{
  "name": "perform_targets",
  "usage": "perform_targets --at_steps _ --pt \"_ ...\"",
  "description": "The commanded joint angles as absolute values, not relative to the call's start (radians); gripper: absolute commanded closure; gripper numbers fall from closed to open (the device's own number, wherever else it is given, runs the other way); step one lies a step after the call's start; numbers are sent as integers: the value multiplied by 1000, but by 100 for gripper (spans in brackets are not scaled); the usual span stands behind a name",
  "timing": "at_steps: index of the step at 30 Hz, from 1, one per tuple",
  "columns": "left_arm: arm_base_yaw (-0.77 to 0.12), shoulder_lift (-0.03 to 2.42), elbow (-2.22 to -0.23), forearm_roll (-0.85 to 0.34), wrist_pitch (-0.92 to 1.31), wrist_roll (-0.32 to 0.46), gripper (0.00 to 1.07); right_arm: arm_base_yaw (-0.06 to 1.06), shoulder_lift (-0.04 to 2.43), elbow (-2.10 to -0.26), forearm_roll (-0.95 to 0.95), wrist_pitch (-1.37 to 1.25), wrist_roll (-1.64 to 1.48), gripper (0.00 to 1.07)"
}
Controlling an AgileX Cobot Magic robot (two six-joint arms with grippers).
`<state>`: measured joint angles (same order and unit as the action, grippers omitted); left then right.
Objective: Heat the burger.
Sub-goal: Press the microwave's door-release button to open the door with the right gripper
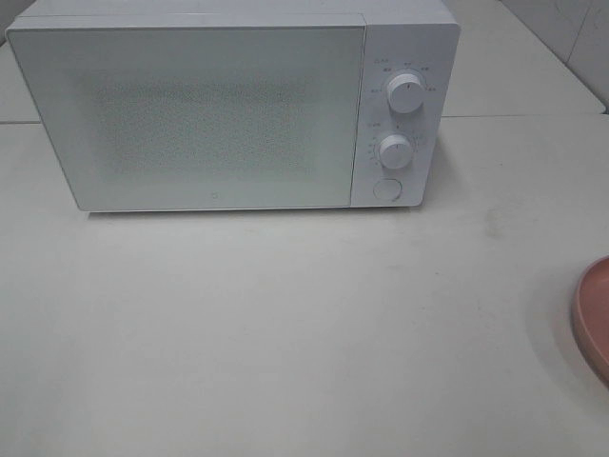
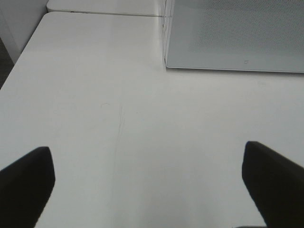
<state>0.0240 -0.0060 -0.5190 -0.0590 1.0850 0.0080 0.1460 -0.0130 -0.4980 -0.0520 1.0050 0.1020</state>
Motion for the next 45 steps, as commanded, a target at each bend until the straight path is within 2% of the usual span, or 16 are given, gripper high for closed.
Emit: perform_targets --at_steps 1,18,34,45 --pt "20 -27 -517 -56 1072 6 7 149 -32 -497 -56 993 94 32" --pt "20 -27 -517 -56 1072 6 7 149 -19 -512 -46 977 94 32" --pt "20 -27 -517 -56 1072 6 7 149 303 -485 -46 619 98 32" --pt "20 -27 -517 -56 1072 6 7 149 493 -469 -46 471 98 32"
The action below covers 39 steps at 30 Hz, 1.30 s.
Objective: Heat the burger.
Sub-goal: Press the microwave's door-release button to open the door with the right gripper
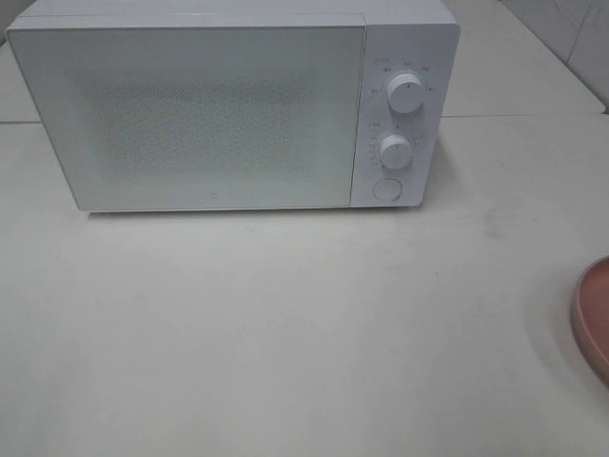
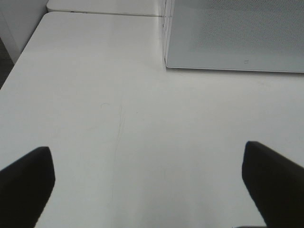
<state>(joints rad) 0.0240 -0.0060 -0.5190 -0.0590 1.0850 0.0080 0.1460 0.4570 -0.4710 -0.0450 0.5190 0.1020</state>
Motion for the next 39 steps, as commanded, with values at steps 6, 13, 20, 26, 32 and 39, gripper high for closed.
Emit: perform_targets --at_steps 6,13,20,26,32,39 --pt "20 -27 -517 -56 1072 6 7 149 594 -469 -46 376 100 32" --pt "20 -27 -517 -56 1072 6 7 149 708 -469 -46 274 121 32" --pt "20 -27 -517 -56 1072 6 7 149 824 -469 -46 155 121 32" --pt "20 -27 -517 -56 1072 6 7 149 933 -469 -46 14 121 32" --pt "20 -27 -517 -56 1072 6 7 149 1040 -469 -46 -129 121 32" --pt "20 -27 -517 -56 1072 6 7 149 1136 -469 -46 -251 121 32"
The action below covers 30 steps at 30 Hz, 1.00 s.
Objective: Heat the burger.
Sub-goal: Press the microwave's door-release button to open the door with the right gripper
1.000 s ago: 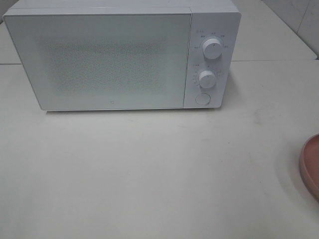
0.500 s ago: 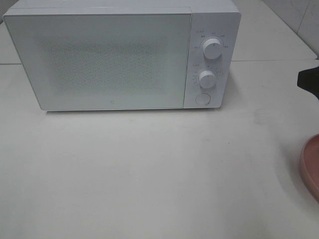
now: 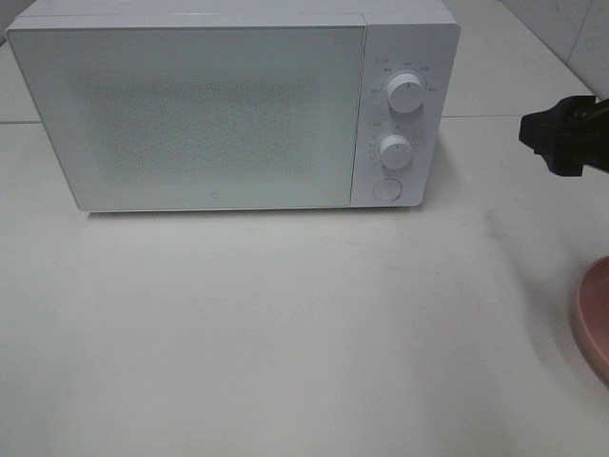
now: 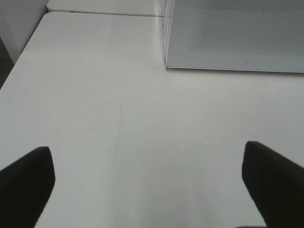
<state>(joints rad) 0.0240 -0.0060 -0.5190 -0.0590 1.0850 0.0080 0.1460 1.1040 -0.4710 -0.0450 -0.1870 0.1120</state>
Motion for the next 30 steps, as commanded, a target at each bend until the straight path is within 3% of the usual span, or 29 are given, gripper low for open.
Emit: perform_targets --at_steps 1,9,17,19,30 --pt "20 -27 -517 -56 1072 6 7 149 1166 -469 -46 -277 120 32" --pt "20 -27 -517 -56 1072 6 7 149 1248 -428 -37 -406 120 32" --pt "20 -27 -517 -56 1072 6 7 227 1298 -300 155 -670 38 32" --pt "20 -27 -517 -56 1072 6 7 340 1338 -274 285 -765 -84 32" --pt "20 -27 -517 -56 1072 6 7 627 1479 -273 632 -984 -280 32"
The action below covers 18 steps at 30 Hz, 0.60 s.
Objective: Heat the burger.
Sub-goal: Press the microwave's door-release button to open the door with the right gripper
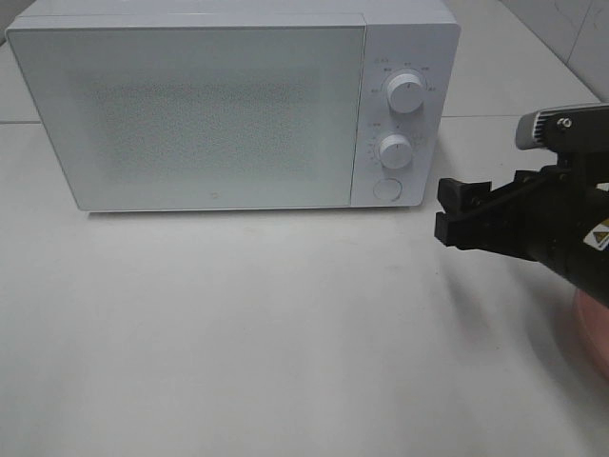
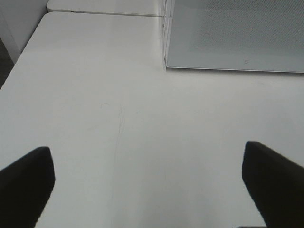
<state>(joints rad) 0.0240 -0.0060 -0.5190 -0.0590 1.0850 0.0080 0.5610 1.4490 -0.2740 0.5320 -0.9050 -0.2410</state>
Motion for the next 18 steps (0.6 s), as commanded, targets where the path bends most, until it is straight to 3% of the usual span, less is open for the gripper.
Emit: perform_targets --at_steps 1,11,18 --pt "20 -27 -517 -56 1072 6 7 649 1491 -273 657 -1008 -280 32" --pt "20 -27 -517 -56 1072 6 7 896 1627 -318 945 -1160 -280 32" --pt "20 -27 -517 -56 1072 6 7 920 1675 -346 968 -1186 -269 32"
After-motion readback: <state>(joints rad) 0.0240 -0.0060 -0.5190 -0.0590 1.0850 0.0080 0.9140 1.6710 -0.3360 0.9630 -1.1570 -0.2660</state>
